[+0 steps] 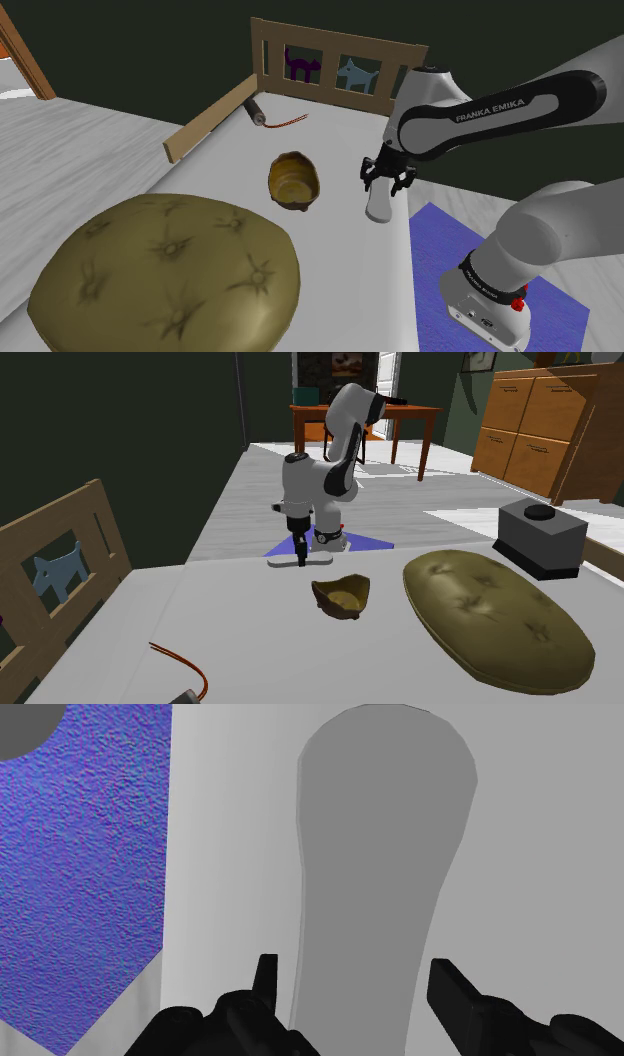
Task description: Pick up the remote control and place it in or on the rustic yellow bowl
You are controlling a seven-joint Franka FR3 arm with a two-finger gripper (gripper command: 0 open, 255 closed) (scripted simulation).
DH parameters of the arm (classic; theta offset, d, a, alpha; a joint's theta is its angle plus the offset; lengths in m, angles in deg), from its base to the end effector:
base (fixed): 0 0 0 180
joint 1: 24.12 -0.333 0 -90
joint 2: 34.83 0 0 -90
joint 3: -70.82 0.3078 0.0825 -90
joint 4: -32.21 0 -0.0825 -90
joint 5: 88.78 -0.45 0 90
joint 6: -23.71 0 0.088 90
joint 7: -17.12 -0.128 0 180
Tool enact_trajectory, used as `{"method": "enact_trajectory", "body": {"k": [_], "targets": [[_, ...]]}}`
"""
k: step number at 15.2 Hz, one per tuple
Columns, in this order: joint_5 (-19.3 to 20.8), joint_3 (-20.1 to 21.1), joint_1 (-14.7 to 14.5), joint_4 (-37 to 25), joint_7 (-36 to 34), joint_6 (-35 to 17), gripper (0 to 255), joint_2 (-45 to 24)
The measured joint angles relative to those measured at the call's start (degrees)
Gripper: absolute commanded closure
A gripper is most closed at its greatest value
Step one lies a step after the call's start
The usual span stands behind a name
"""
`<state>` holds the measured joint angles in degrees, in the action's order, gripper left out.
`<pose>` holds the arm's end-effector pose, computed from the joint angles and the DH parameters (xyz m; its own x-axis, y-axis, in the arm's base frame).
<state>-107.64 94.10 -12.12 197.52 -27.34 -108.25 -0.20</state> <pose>0.3750 0.0450 0.2622 0.6470 -0.7624 -0.0080 -0.7624 -0.6468 -0.0176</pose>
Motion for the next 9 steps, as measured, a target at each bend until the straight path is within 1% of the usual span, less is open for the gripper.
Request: {"method": "enact_trajectory", "body": {"k": [4, 9], "targets": [[0.1, -0.1, 0.0, -0.2, 0.0, 0.6, 255, 0.4], [0.8, -1.1, 0.1, -1.9, 0.0, 5.1, 255, 3.2]]}}
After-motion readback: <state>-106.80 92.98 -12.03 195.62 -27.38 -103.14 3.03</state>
